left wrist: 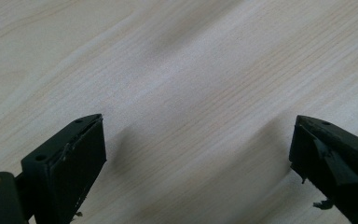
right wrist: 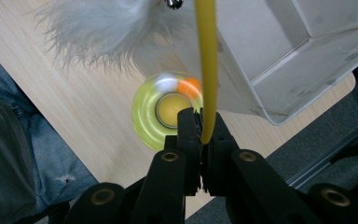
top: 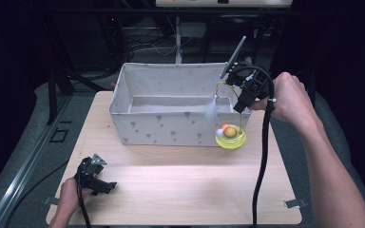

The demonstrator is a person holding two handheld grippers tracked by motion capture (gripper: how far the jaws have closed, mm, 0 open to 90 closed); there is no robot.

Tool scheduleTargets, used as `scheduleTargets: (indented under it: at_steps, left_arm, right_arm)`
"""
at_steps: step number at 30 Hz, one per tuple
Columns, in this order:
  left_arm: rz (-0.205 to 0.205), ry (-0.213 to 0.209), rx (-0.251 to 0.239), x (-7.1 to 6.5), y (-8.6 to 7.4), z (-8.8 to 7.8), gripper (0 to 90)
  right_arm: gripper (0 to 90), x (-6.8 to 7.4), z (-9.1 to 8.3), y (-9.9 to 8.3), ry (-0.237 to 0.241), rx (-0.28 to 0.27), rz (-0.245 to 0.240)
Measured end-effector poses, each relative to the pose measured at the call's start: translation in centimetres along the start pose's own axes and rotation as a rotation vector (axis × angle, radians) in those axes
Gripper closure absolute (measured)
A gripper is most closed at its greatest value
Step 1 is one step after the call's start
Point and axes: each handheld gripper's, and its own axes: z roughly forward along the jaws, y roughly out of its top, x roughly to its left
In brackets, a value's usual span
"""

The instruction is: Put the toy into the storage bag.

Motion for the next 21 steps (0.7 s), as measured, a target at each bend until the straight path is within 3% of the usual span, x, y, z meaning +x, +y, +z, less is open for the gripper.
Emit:
scheduleTargets:
  at_steps: [21]
  left_arm:
    - [-0.001,-0.003,-0.001,0.0,0.0,0.0,3.8]
  right_arm:
    - [87.8,-0.8,-2.5,1.9,-0.02,-0.015,-0.008]
